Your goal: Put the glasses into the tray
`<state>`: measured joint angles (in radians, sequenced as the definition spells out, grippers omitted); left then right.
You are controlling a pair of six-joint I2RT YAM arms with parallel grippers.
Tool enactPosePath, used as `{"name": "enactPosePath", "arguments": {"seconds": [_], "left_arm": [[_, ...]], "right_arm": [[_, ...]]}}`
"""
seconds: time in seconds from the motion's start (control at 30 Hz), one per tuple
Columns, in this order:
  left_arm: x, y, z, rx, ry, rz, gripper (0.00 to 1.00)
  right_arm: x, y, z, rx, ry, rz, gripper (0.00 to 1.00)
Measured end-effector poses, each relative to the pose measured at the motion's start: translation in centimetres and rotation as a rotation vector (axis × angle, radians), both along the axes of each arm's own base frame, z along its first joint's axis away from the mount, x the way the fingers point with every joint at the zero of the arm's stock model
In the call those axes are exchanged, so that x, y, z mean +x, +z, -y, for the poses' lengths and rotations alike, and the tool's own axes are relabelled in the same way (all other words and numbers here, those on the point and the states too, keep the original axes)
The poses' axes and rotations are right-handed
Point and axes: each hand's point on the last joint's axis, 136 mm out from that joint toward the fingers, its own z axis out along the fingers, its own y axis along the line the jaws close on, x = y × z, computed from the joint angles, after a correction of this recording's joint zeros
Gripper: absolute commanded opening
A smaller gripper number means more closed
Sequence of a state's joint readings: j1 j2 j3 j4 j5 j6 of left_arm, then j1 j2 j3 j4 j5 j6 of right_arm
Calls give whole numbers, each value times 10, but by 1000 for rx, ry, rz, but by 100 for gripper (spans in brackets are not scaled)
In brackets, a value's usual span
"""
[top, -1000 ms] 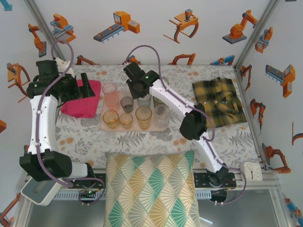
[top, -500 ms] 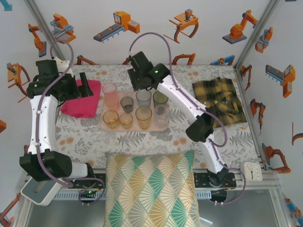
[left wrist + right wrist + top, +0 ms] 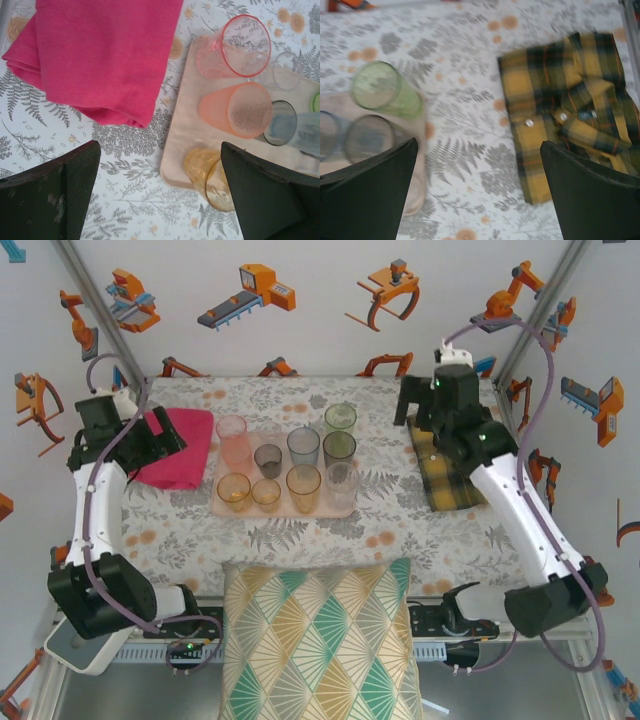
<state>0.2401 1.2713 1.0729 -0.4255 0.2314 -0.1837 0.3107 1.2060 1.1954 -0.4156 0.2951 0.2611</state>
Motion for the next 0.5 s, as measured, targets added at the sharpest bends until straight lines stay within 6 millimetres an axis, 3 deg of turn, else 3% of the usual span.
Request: {"name": "enactPosePath", "arguments": {"seconds": [0.1,0.23,0.4,0.5], "left_arm": [[7,-15,-4,13,17,38,97],[20,-44,-12,27,41,61,97],[21,-93,-21,43,98,68,97],[21,-112,-23,49,111,84,97]], "right_arm": [[-7,-42,30,-59,-73,-27,99],[-9,-83,59,-123,-136,-60,99],[-14,-131,87,-136,-203,-79,99],[-15,-149,96,-135,-227,-68,99]]}}
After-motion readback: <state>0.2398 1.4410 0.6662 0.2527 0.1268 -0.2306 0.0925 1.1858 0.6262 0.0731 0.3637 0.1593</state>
